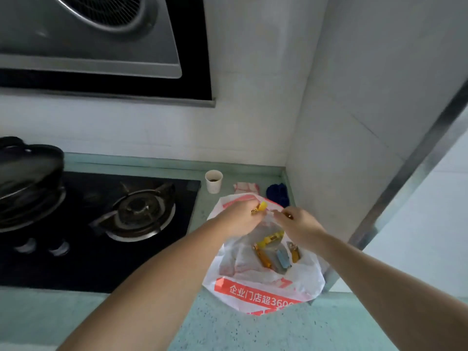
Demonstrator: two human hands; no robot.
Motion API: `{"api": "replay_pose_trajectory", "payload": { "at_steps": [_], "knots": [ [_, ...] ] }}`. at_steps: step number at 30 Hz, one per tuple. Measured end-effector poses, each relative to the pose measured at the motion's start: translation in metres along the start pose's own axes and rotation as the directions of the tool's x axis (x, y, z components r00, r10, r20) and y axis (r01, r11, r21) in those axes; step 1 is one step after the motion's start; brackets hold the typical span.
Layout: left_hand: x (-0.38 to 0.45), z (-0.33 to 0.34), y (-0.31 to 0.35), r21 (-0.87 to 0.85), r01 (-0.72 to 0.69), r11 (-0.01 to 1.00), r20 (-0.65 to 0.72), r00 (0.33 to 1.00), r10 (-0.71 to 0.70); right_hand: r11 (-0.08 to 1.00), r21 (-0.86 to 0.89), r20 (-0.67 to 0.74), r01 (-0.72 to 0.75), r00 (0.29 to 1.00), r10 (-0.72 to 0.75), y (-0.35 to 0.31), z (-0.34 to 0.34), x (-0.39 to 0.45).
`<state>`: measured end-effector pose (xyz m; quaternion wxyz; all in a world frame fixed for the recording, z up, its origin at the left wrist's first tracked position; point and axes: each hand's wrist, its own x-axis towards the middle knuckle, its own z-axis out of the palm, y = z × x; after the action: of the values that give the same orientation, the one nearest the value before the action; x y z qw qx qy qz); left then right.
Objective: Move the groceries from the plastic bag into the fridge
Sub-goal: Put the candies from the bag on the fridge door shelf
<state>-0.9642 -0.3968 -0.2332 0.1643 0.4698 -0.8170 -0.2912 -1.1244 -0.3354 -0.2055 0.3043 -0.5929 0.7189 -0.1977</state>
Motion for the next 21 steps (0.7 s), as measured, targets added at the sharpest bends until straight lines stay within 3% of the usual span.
{"api": "replay_pose_trajectory", "payload": {
  "at_steps": [5, 12, 17, 21],
  "knots": [
    [-0.095, -0.038, 0.047, -0.115, 0.2, 0.973, -0.127, 0.968, -0.214, 0.972, 0.217, -0.027, 0.092, 0.996, -0.088, -0.027, -0.01, -0.051],
    [-0.252, -0.084, 0.075, -0.096, 0.423, 0.901, -0.318, 0.845, -0.43, 0.932, 0.23, 0.195, 0.28, 0.925, -0.326, -0.092, 0.011, -0.14],
    [-0.385, -0.124, 0.082, -0.116, 0.563, 0.818, -0.492, 0.683, -0.54, 0.856, 0.404, 0.313, 0.321, 0.831, -0.459, -0.173, 0.054, -0.205],
    [-0.503, -0.15, 0.085, -0.138, 0.639, 0.757, -0.644, 0.523, -0.559, 0.786, 0.48, 0.407, 0.39, 0.695, -0.593, -0.242, 0.102, -0.276]
  ]
}}
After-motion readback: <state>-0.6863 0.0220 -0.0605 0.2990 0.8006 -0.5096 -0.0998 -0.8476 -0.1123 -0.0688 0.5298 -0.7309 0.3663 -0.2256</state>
